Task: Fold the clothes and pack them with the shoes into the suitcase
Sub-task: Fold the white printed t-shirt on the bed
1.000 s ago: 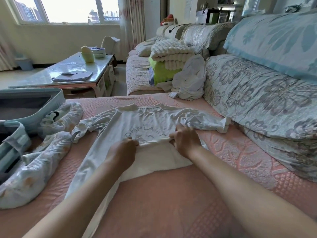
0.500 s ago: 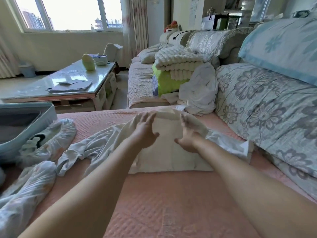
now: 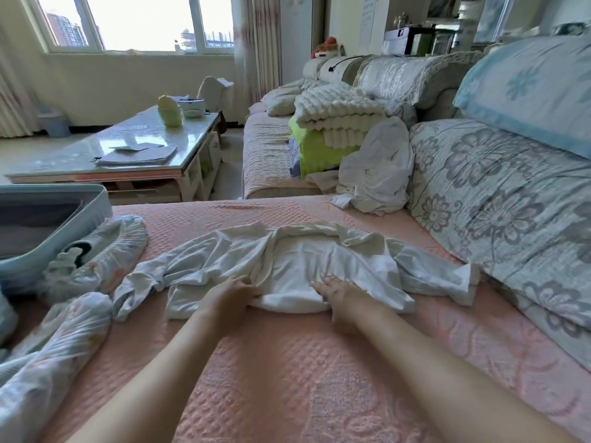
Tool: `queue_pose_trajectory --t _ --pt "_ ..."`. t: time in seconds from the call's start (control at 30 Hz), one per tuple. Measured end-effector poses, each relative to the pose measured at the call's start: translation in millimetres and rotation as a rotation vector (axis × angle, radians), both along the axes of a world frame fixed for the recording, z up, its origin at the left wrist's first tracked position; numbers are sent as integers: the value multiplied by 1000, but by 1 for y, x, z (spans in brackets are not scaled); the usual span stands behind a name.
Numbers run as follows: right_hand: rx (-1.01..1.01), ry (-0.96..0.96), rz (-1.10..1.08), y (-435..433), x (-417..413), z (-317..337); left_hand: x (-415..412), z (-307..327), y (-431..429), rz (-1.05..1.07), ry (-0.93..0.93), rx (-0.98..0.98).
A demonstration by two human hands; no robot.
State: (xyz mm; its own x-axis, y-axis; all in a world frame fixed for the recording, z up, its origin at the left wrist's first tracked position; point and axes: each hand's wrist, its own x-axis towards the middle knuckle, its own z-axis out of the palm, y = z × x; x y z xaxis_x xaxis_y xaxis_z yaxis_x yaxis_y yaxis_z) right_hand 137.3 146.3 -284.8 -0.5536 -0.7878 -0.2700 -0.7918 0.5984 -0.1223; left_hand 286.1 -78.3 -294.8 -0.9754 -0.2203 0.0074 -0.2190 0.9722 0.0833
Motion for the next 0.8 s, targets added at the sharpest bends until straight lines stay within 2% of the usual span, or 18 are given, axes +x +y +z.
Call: queue_pose_trajectory --t 0.2,0.37,0.5,0.63,0.73,0.8 --pt "23 56 73 28 25 27 23 27 22 156 6 185" --pt "128 74 48 57 55 37 76 41 62 84 -130 169" --pt "200 116 41 70 91 52 124 51 90 41 -180 266" --pt "93 125 24 60 124 55 145 55 95 150 -18 530" --pt "-31 28 33 32 136 52 153 54 79 232 206 436" --pt "-90 -8 51 11 143 50 157 51 60 233 268 323"
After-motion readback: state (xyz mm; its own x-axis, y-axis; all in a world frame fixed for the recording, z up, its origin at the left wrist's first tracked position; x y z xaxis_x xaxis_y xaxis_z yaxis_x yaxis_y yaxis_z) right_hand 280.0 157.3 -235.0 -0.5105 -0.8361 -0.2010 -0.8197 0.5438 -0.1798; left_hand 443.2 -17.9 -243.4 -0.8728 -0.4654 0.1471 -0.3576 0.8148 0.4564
